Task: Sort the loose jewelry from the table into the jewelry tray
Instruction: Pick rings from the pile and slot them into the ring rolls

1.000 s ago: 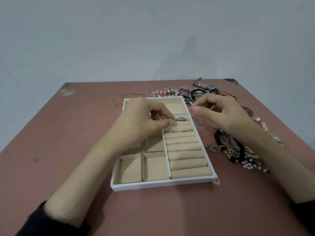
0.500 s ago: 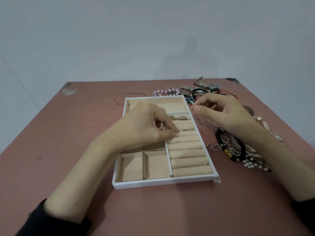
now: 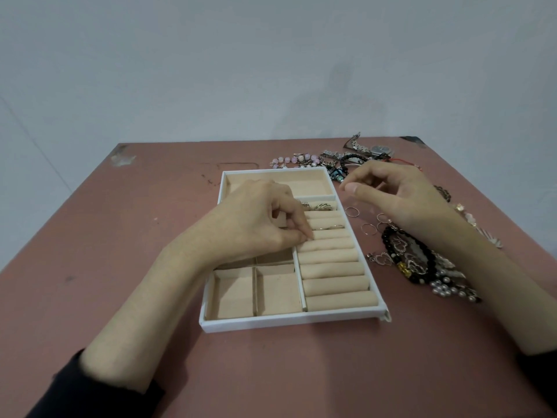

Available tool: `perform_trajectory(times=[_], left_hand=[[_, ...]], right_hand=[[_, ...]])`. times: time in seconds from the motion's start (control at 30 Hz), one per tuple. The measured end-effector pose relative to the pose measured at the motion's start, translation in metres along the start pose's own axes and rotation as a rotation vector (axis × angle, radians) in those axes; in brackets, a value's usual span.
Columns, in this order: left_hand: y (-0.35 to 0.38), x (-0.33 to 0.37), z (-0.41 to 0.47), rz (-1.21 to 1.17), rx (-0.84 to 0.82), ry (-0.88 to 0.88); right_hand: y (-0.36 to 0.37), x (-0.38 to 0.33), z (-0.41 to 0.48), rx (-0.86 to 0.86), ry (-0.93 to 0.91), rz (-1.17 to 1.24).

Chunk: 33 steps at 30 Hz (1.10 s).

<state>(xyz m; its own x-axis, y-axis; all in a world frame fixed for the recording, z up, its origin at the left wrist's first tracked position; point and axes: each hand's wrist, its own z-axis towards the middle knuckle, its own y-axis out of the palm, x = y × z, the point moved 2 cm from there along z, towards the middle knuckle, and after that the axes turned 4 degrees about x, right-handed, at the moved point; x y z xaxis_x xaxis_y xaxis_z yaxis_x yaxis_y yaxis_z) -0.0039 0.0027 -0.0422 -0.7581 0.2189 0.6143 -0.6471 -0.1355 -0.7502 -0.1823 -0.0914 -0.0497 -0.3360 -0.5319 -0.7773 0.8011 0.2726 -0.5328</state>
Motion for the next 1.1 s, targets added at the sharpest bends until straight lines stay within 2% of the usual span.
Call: perform_trajectory(times=[0.33,0.47,0.53,0.63,0.8,0.97,1.1], left_hand=[[0.002,-0.001,0.001,0.004,-0.010,-0.018],[0.002,0.004,0.005,-0.078,0.072,-0.032],[0.006,0.009,0.012,0.002,0.088,-0.027],[0.012,0.023,0.031,0.165,0.085,0.054],[0.025,0.035,0.069,0.324,-0.041,0.096],[0.038,0.033,0.084,0.356,-0.085,0.077],[0.045,0.030,0.084,0.312,-0.093,0.068]], right_hand=[[-0.006,0.002,0.004,0.065,0.028,0.019],[-0.019,0.004,0.005,0.127,0.062,0.034],[-0.027,0.006,0.005,0.129,0.086,0.035],[-0.038,0.009,0.004,0.020,0.119,-0.035],[-0.037,0.007,-0.005,-0.210,0.095,-0.264],[-0.030,0.008,-0.007,-0.292,0.058,-0.380],[-0.028,0.010,-0.007,-0.282,0.074,-0.383]])
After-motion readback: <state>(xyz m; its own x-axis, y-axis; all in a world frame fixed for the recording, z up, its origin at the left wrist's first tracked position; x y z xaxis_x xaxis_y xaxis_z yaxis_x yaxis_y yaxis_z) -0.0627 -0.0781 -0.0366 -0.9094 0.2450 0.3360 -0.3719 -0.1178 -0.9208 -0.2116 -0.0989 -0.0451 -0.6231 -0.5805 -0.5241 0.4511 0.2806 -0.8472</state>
